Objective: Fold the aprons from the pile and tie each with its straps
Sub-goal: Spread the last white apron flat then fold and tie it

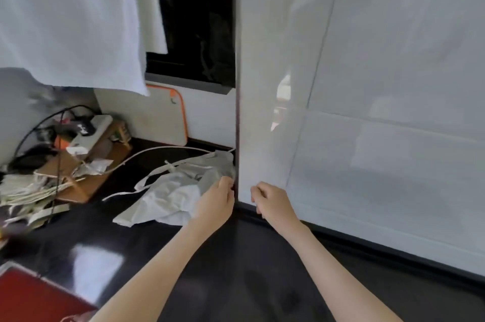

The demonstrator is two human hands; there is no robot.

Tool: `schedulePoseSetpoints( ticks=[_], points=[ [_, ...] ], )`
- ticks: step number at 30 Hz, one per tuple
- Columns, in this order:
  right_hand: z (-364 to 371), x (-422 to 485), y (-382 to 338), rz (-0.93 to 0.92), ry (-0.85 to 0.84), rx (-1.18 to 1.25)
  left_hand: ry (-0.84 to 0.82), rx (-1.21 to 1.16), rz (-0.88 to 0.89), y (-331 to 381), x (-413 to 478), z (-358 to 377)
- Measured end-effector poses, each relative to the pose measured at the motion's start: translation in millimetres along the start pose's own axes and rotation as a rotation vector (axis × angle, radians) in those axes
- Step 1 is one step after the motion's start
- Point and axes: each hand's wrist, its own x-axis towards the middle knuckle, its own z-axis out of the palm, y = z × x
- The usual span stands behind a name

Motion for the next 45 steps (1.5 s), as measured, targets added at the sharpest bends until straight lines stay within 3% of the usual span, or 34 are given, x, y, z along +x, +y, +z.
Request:
schedulePoseSetpoints(
  ticks=[8,13,18,23,29,34,39,41,45],
  points=[
    [149.7,89.6,6.3,0.298,-0.169,-0.126,-0.110,0.032,-0.208,-140.0,4.4,-24.5],
    [202.0,125.6,19.7,0.451,-0.086,-0.010,-0.114,0.010,-0.236,-177.6,13.0,-28.1],
    [214.6,140.3,27.7,0.276,-0.084,-0.371,-0.144,-0.017,-0.208,-188.2,26.0,-13.0],
    [176.6,121.4,37.6,0.096,-0.183,-0.519,-0.242,0.068,-0.027,-165.8,41.0,5.1],
    [95.4,64.2,57.4,0.087,-0.331,-0.450,-0.447,0.331,0.238,-111.7,37.4,18.5],
    [30.9,-2.3,72.5,0.035,-0.205,-0.357,-0.700,0.392,0.387,-28.9,6.9,34.2],
    [-31.0,-84.5,97.3,0.101,0.082,-0.251,-0.622,0.160,0.431,59.9,-51.2,40.7],
    [-63.7,-134.2,113.9,0.215,0.194,-0.276,-0.572,0.082,0.418,96.9,-85.0,46.8],
    [-110.2,-213.7,134.9,0.424,0.217,-0.037,-0.550,-0.008,0.340,147.7,-137.8,49.9]
  ],
)
